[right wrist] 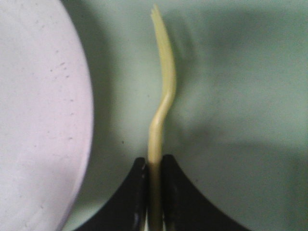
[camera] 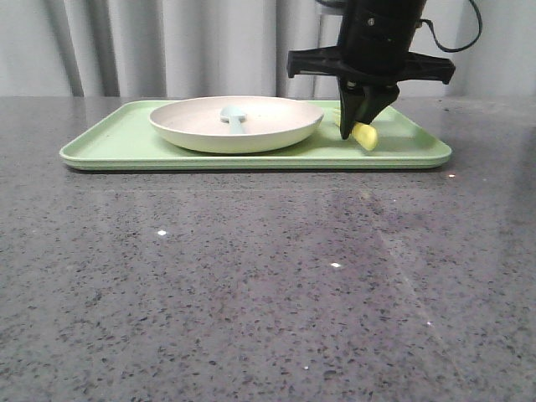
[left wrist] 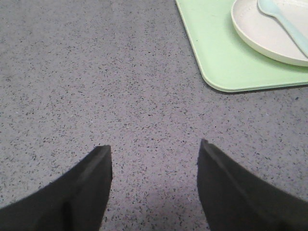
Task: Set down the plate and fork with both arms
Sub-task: 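Carry the fork beside the plate and lower it onto the tray, then release the fork on the tray with the right gripper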
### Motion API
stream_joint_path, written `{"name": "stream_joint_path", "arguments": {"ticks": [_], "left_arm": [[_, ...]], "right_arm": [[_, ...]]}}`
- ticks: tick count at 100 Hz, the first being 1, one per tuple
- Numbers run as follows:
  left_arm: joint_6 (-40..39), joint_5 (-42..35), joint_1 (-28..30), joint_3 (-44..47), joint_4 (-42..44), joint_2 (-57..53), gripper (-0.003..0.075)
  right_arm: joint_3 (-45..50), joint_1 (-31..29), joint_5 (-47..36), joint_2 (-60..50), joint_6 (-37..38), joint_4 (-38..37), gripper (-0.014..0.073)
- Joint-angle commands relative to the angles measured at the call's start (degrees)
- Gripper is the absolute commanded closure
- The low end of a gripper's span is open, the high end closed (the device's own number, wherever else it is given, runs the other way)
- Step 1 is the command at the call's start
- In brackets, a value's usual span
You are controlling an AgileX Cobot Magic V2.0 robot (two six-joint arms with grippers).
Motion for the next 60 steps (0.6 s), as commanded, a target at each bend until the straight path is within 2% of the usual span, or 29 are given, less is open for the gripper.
{"name": "stream_joint_path", "arguments": {"ticks": [1, 60], "left_arm": [[-0.19, -4.15, 0.02, -1.63, -0.93, 0.01, 0.0333], [-0.19, -4.15, 0.02, -1.63, -0.93, 0.01, 0.0333]], "right_arm": [[-1.15, -0.33, -2.67, -4.18, -0.52, -0.19, 0.0708], [-1.15, -1.64, -3.67, -4.18, -0.52, -0.19, 0.0708]]}}
